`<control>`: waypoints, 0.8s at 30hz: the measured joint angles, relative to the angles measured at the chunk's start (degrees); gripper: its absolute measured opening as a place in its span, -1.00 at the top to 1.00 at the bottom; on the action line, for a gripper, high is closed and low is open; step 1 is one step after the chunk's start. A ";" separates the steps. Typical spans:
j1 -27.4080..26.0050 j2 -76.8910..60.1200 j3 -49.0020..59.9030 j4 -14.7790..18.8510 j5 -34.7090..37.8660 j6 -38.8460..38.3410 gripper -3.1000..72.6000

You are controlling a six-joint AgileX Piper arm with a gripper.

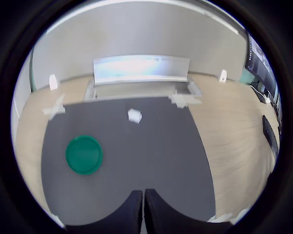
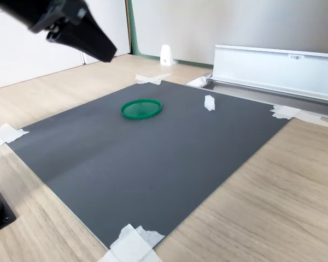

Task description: Grasp a white terminal and put it on the green lid.

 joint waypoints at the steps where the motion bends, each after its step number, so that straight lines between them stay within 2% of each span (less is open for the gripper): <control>1: 0.00 2.69 -1.66 -0.23 1.25 -1.06 0.94; 6: 0.00 15.88 -8.88 -0.72 6.15 -6.83 0.94; 15: 0.00 34.04 -19.86 -0.19 10.64 -15.09 0.92; 19: 0.00 40.56 -26.28 0.02 13.73 -19.07 0.75; 24: 0.00 47.90 -34.03 0.02 17.24 -30.18 0.35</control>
